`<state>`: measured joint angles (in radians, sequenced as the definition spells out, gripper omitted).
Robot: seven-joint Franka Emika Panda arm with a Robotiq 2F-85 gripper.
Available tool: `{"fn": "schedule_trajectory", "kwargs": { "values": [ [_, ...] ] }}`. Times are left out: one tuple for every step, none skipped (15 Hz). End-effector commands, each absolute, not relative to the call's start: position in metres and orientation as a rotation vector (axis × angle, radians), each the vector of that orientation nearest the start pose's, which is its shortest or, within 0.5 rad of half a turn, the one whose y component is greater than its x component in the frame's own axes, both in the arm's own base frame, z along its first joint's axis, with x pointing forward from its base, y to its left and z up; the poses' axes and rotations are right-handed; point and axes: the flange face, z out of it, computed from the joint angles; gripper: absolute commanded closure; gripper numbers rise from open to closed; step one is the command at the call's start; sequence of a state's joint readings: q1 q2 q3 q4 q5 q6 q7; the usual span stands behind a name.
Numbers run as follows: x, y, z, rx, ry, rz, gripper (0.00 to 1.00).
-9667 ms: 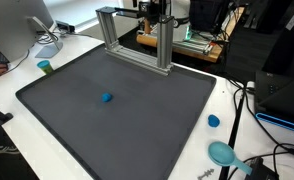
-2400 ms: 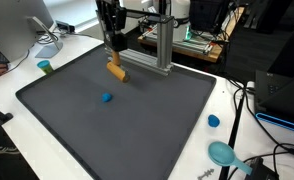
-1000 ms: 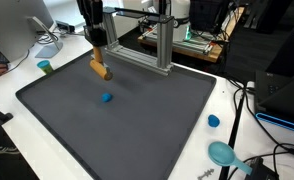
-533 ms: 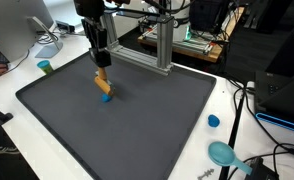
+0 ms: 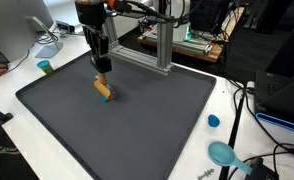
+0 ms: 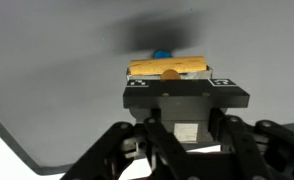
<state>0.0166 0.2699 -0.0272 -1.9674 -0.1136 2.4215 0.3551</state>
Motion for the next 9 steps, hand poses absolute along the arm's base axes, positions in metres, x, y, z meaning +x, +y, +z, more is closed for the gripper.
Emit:
{"fn": "schedule_trajectory", "kwargs": {
  "values": [
    [0.618, -0.003, 0.357, -3.159, 0.453, -0.335, 0.79],
    [0.618, -0.003, 0.355, -3.159, 0.453, -0.334, 0.79],
    [0.619, -0.003, 0.353, -3.155, 0.455, -0.336, 0.79],
    [0.619, -0.005, 0.351, -3.157, 0.463, -0.33, 0.79],
    [0.62, -0.007, 0.349, -3.158, 0.469, -0.33, 0.79],
    [0.621, -0.009, 0.349, -3.155, 0.478, -0.333, 0.79],
    [0.622, -0.012, 0.349, -3.15, 0.487, -0.342, 0.79],
    [0.622, -0.014, 0.349, -3.147, 0.495, -0.347, 0.79],
    [0.622, -0.015, 0.351, -3.142, 0.498, -0.352, 0.79]
  ]
}}
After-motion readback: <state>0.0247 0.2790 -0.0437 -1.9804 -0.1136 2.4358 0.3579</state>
